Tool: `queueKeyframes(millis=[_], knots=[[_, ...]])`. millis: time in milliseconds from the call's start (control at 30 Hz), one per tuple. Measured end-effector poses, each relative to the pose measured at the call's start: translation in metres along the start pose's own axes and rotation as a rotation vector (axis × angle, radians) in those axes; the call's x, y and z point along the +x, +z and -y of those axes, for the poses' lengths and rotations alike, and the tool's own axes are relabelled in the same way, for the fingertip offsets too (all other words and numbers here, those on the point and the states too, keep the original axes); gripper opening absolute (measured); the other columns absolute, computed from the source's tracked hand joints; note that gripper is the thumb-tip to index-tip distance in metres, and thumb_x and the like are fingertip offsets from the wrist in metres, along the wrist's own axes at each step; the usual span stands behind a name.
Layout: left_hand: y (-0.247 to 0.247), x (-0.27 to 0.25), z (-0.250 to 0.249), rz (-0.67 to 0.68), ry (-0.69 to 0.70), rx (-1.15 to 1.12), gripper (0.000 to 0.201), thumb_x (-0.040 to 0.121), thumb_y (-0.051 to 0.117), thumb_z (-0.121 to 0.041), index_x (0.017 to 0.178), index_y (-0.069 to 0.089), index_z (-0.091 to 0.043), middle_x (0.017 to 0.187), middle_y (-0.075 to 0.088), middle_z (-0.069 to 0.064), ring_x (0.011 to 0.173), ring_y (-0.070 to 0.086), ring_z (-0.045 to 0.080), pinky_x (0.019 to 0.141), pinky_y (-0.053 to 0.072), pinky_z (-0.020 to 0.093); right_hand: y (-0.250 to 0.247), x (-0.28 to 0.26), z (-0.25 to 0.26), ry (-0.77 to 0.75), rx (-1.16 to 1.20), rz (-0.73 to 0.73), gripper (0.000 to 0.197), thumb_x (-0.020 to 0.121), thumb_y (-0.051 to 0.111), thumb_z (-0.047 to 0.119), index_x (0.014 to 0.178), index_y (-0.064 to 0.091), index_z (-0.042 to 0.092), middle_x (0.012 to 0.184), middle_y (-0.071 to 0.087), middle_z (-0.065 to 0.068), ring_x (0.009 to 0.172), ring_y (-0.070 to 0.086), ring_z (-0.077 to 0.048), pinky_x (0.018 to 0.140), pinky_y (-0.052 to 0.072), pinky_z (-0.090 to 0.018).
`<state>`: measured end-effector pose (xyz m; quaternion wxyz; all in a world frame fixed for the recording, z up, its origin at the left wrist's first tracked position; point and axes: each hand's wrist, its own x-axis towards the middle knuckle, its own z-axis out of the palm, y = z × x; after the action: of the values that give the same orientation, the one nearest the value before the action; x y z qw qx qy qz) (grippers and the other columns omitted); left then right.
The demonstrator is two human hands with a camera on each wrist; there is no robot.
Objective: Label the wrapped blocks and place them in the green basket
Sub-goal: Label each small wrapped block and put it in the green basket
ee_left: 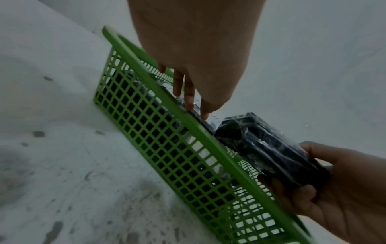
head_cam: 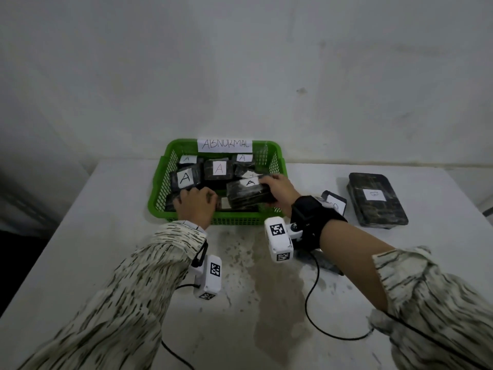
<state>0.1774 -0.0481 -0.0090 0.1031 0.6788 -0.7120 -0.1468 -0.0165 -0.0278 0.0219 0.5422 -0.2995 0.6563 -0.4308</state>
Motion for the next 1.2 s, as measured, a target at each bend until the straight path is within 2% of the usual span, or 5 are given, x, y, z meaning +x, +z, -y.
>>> queueKeyframes(millis=[267, 533, 967, 1100, 1200], knots=[[0.024, -0.003, 0.013, -0.061, 0.080, 0.176, 0.040, 0.098, 0.030, -0.034, 0.108, 0.067, -0.020, 0.106, 0.069, 0.006, 0.099, 0.058, 0.027, 0.094, 0.032, 0.040, 0.013, 0.039, -0.006, 0.117, 0.033, -0.071, 0.003, 0.097, 0.041, 0.009, 0.099, 0.043, 0.008, 0.073, 0.045, -0.008, 0.062, 0.048, -0.021, 0.051, 0.041, -0.029], [0.030, -0.003, 0.015, -0.101, 0.139, 0.143, 0.056, 0.088, 0.019, -0.037, 0.082, 0.070, -0.013, 0.079, 0.070, 0.008, 0.075, 0.061, 0.029, 0.078, 0.039, 0.039, 0.013, 0.063, -0.013, 0.154, 0.202, -0.069, 0.042, 0.099, 0.045, 0.007, 0.139, 0.036, 0.012, 0.121, 0.053, -0.012, 0.094, 0.054, -0.028, 0.071, 0.045, -0.038], [0.031, -0.002, 0.014, -0.089, 0.118, 0.176, 0.043, 0.094, 0.029, -0.032, 0.089, 0.067, -0.013, 0.086, 0.070, 0.006, 0.081, 0.060, 0.028, 0.085, 0.038, 0.040, 0.023, 0.058, -0.024, 0.168, 0.052, -0.065, 0.044, 0.092, 0.060, 0.021, 0.125, 0.045, -0.004, 0.107, 0.061, -0.018, 0.089, 0.061, -0.029, 0.066, 0.055, -0.036], [0.029, -0.002, 0.014, -0.080, 0.120, 0.214, 0.038, 0.096, 0.032, -0.031, 0.096, 0.066, -0.014, 0.093, 0.070, 0.006, 0.087, 0.060, 0.028, 0.088, 0.036, 0.039, 0.018, 0.053, -0.020, 0.175, 0.103, -0.058, 0.034, 0.096, 0.055, 0.016, 0.122, 0.036, 0.007, 0.095, 0.054, -0.010, 0.079, 0.056, -0.025, 0.084, 0.051, -0.052], [0.030, -0.002, 0.015, -0.080, 0.123, 0.202, 0.044, 0.095, 0.027, -0.032, 0.094, 0.067, -0.013, 0.092, 0.070, 0.007, 0.086, 0.060, 0.029, 0.088, 0.037, 0.040, 0.015, 0.050, -0.019, 0.140, 0.017, -0.061, 0.036, 0.098, 0.051, 0.017, 0.128, 0.030, 0.012, 0.110, 0.048, -0.011, 0.091, 0.053, -0.027, 0.082, 0.050, -0.048]])
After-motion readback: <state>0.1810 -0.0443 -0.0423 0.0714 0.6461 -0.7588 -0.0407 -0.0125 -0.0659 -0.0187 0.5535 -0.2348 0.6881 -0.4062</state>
